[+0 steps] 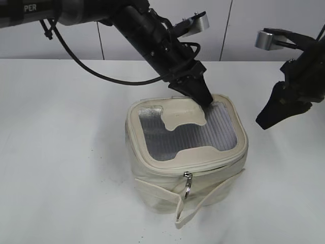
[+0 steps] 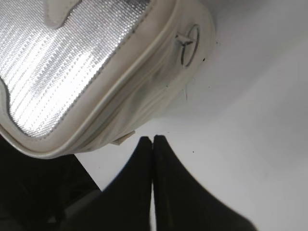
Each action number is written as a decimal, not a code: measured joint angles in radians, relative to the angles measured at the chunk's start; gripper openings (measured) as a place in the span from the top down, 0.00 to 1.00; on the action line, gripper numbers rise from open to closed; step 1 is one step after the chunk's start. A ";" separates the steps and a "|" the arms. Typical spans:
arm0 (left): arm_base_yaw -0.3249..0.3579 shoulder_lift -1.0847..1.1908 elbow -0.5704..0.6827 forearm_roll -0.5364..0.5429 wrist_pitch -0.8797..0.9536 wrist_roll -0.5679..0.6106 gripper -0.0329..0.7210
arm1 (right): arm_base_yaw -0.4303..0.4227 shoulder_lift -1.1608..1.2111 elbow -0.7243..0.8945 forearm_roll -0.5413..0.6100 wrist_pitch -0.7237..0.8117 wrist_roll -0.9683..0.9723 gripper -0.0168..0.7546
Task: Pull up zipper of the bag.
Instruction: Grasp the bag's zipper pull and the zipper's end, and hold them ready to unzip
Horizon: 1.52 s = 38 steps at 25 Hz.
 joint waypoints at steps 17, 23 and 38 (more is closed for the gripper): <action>-0.060 0.000 -0.006 0.002 -0.009 0.042 0.90 | -0.059 -0.250 0.304 0.102 -0.244 -0.038 0.74; -0.060 0.000 -0.006 0.002 -0.009 0.042 0.91 | -0.060 -0.211 0.369 0.289 -0.306 -0.293 0.44; -0.057 0.000 -0.006 0.006 -0.012 0.042 0.91 | -0.067 -0.025 0.378 0.593 -0.431 -0.628 0.71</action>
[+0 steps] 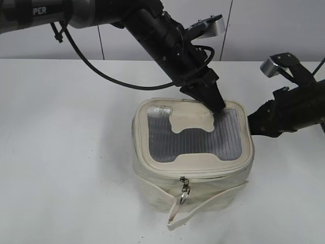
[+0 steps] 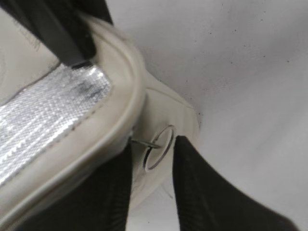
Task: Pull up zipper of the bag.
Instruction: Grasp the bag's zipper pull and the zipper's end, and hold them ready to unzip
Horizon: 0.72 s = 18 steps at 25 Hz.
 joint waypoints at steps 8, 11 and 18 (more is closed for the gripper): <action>-0.002 -0.001 0.000 0.002 0.000 0.000 0.91 | 0.000 -0.004 -0.009 -0.032 -0.026 0.180 0.97; -0.002 -0.001 0.000 0.003 0.000 0.000 0.91 | 0.000 -0.039 -0.010 -0.152 -0.003 0.322 0.97; -0.002 -0.001 0.000 0.003 0.000 -0.001 0.91 | 0.000 -0.114 -0.011 -0.297 0.140 0.464 0.97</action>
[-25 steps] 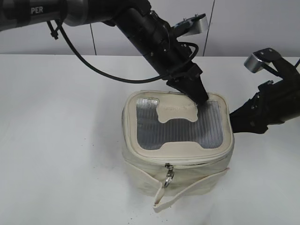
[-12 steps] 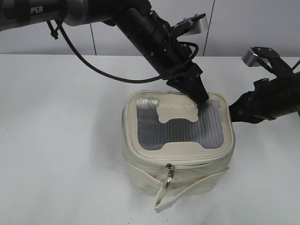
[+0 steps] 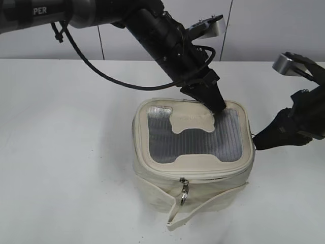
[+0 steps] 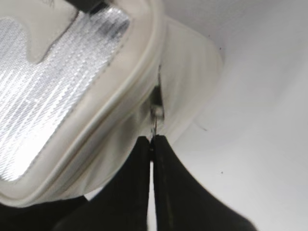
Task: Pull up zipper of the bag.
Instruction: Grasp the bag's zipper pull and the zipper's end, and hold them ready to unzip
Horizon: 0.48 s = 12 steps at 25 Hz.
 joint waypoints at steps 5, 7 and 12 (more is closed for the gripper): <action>-0.001 0.000 0.000 -0.001 0.002 0.000 0.91 | 0.003 -0.045 0.000 -0.043 0.049 0.062 0.97; -0.002 0.000 0.000 -0.001 0.003 0.000 0.91 | 0.003 -0.067 0.001 -0.057 0.065 0.082 0.97; -0.004 0.000 0.000 -0.006 0.009 -0.001 0.91 | 0.014 -0.127 0.002 -0.113 0.116 0.167 0.97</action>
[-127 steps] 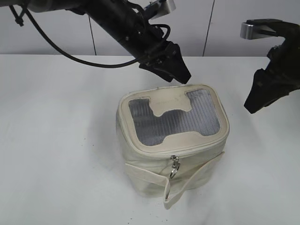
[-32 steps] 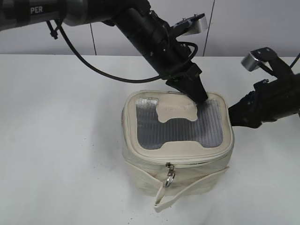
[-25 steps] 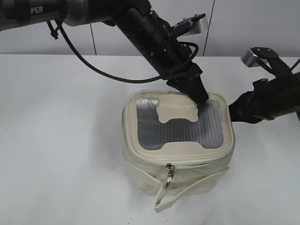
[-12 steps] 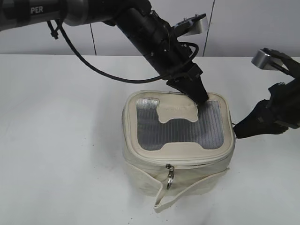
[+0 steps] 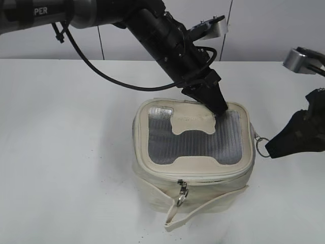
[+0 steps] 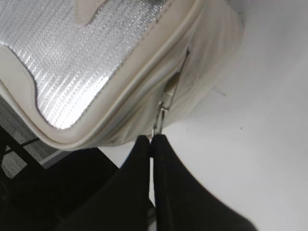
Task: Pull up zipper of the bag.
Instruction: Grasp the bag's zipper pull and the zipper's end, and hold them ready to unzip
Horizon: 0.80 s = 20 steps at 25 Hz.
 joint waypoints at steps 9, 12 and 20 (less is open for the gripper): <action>0.000 0.000 0.000 0.000 0.001 -0.022 0.91 | 0.169 -0.124 0.051 -0.176 0.049 0.230 0.97; 0.000 0.000 0.000 0.000 0.000 -0.030 0.91 | 0.230 -0.180 0.084 -0.178 0.063 0.271 0.97; 0.000 0.000 0.000 0.000 -0.002 -0.041 0.91 | 0.483 -0.216 0.094 -0.071 -0.046 0.324 0.97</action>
